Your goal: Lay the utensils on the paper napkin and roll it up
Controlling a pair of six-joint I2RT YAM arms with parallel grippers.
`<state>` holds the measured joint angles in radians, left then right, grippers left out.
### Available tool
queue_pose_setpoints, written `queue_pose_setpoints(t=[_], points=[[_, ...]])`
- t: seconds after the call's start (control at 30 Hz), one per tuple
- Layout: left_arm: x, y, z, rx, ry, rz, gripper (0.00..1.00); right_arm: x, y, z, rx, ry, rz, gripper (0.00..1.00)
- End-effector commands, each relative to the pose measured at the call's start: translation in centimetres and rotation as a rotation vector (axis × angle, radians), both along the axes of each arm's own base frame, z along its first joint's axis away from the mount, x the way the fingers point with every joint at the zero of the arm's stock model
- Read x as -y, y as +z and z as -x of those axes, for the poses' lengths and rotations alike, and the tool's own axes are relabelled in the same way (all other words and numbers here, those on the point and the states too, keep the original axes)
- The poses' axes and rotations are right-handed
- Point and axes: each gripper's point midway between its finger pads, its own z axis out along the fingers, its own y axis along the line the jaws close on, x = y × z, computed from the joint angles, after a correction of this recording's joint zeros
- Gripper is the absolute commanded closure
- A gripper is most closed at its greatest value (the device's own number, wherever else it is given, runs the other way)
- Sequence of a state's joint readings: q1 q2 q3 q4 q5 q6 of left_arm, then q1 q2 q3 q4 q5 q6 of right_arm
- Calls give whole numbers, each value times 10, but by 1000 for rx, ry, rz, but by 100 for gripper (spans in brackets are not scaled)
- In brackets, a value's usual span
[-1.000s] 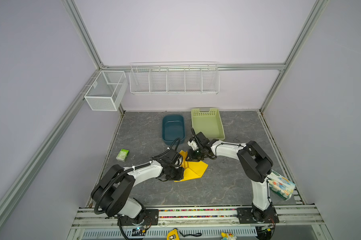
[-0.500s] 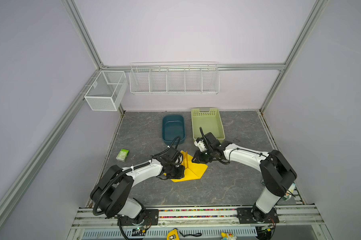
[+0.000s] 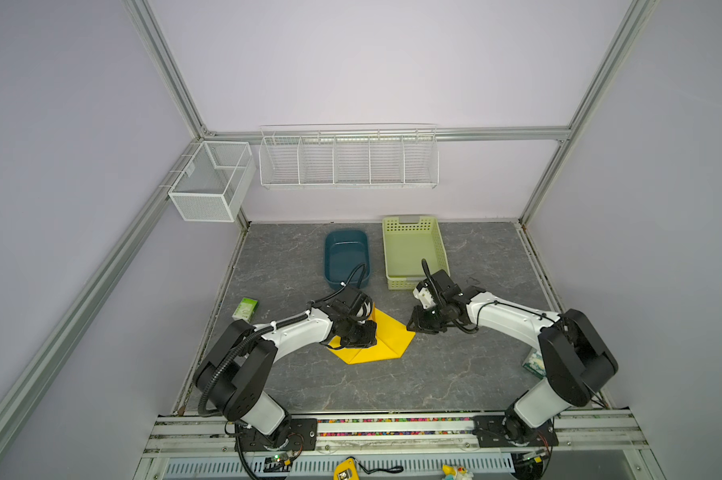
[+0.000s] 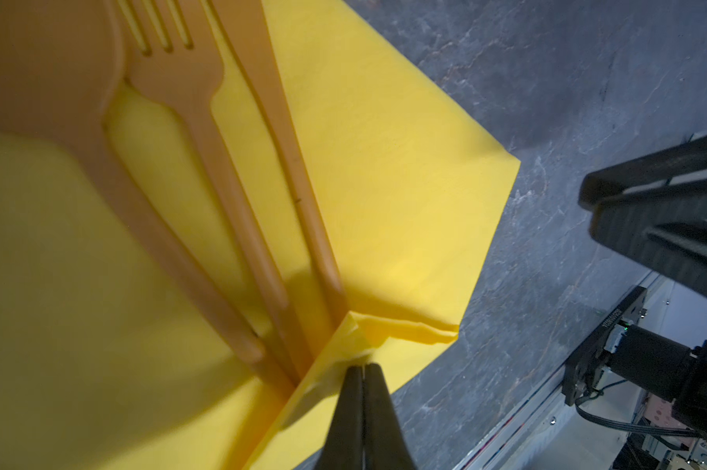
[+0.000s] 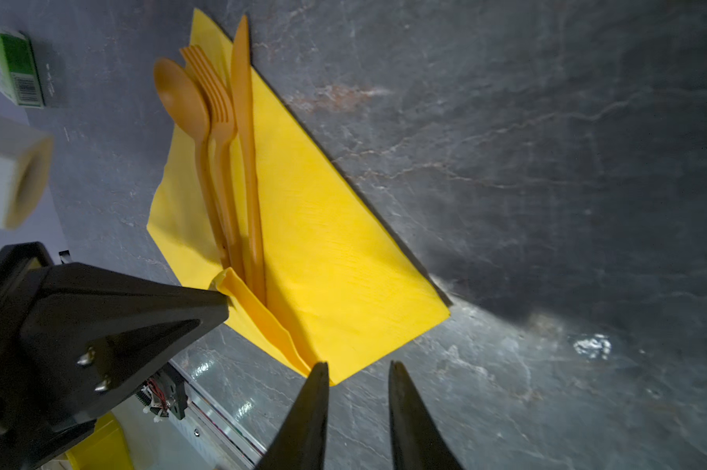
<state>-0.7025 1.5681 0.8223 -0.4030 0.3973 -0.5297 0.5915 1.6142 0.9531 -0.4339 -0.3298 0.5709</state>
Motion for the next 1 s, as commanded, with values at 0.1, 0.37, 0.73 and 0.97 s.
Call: queue_pose_setpoints(t=[0.1, 0.37, 0.73, 0.97], points=[[3, 0, -10, 27, -5, -22, 100, 4, -13, -3, -26, 10, 17, 64], [-1, -7, -9, 16, -8, -53, 100, 5, -33, -10, -56, -7, 39, 57], [0, -8, -7, 9, -19, -49, 100, -16, -45, -5, -123, -34, -92, 67], [0, -8, -6, 7, -18, -47, 100, -25, -36, 4, -155, -60, -199, 69]])
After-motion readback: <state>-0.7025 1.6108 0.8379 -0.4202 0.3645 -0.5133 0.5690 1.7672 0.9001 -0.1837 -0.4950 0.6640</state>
